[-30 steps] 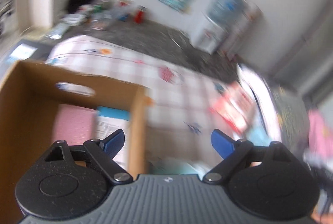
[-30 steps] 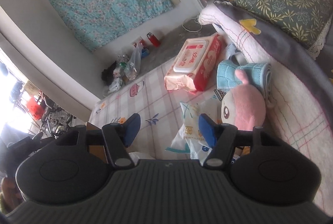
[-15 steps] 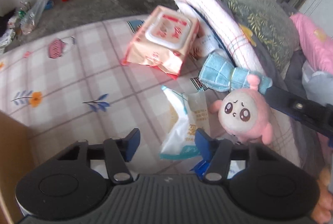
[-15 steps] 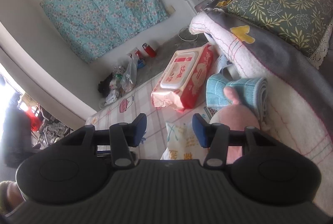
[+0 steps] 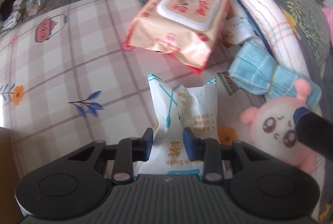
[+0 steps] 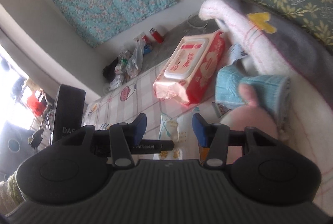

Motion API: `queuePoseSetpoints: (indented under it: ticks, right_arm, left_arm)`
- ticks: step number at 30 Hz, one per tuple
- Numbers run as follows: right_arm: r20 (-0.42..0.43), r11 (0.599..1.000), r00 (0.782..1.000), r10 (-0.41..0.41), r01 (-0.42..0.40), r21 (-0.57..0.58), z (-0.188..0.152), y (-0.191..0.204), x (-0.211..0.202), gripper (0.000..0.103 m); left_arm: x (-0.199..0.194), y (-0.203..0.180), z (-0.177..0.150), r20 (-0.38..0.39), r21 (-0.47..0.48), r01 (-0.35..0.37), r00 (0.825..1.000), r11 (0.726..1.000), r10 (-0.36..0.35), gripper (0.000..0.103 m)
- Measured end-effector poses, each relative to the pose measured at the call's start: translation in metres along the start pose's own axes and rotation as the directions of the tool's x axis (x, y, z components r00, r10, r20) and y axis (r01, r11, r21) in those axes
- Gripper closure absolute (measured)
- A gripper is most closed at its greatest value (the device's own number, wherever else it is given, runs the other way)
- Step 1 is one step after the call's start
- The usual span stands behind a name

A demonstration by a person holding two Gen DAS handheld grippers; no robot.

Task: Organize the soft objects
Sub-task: 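Grasp the white cotton swab bag on the bed with the left tool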

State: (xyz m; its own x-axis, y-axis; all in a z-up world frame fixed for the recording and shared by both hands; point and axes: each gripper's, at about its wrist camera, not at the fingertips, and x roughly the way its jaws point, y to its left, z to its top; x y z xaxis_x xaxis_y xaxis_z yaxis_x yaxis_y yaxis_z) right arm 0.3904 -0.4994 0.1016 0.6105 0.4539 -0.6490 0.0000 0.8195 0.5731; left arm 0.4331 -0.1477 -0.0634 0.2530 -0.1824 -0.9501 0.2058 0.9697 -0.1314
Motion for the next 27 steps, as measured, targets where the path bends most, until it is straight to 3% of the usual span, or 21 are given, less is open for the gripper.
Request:
queuePoseSetpoints:
  ticks: [3, 8, 13, 16, 20, 21, 22, 27]
  right_arm:
    - [-0.058, 1.000, 0.998, -0.019, 0.018, -0.020, 0.005, 0.010, 0.026, 0.053]
    - [-0.177, 0.995, 0.981, -0.079, 0.067, -0.069, 0.005, 0.021, 0.079, 0.053]
    - [-0.297, 0.995, 0.951, -0.084, 0.066, -0.070, -0.004, 0.020, 0.121, 0.054]
    - [-0.346, 0.998, 0.936, -0.057, 0.043, -0.046, -0.010, 0.019, 0.137, 0.056]
    - [-0.402, 1.000, 0.916, -0.004, 0.003, -0.003, -0.016, 0.017, 0.153, 0.073]
    - [-0.412, 1.000, 0.911, 0.007, -0.006, 0.003, -0.016, 0.018, 0.155, 0.074]
    - [-0.412, 1.000, 0.911, 0.009, -0.010, -0.001, -0.017, 0.019, 0.156, 0.075]
    - [-0.390, 1.000, 0.921, 0.021, -0.022, 0.002, -0.019, 0.025, 0.156, 0.079]
  left_arm:
    - [-0.002, 0.019, 0.003, -0.001, -0.042, -0.015, 1.000, 0.999, 0.015, 0.070]
    - [-0.004, 0.055, 0.003, -0.018, -0.140, -0.021, 1.000, 0.990, 0.018, 0.059]
    - [-0.002, 0.085, 0.003, -0.040, -0.229, 0.024, 0.999, 0.973, -0.034, 0.048]
    - [0.000, 0.092, 0.003, -0.047, -0.267, 0.046, 0.997, 0.963, -0.061, 0.047]
    - [0.002, 0.085, 0.003, -0.038, -0.257, 0.050, 0.997, 0.965, -0.062, 0.055]
    - [0.001, 0.084, 0.003, -0.034, -0.258, 0.056, 0.997, 0.965, -0.066, 0.062]
    - [0.000, 0.083, 0.004, -0.031, -0.259, 0.060, 0.997, 0.964, -0.071, 0.069]
    - [-0.006, 0.075, 0.002, -0.003, -0.246, 0.045, 0.999, 0.968, -0.047, 0.078]
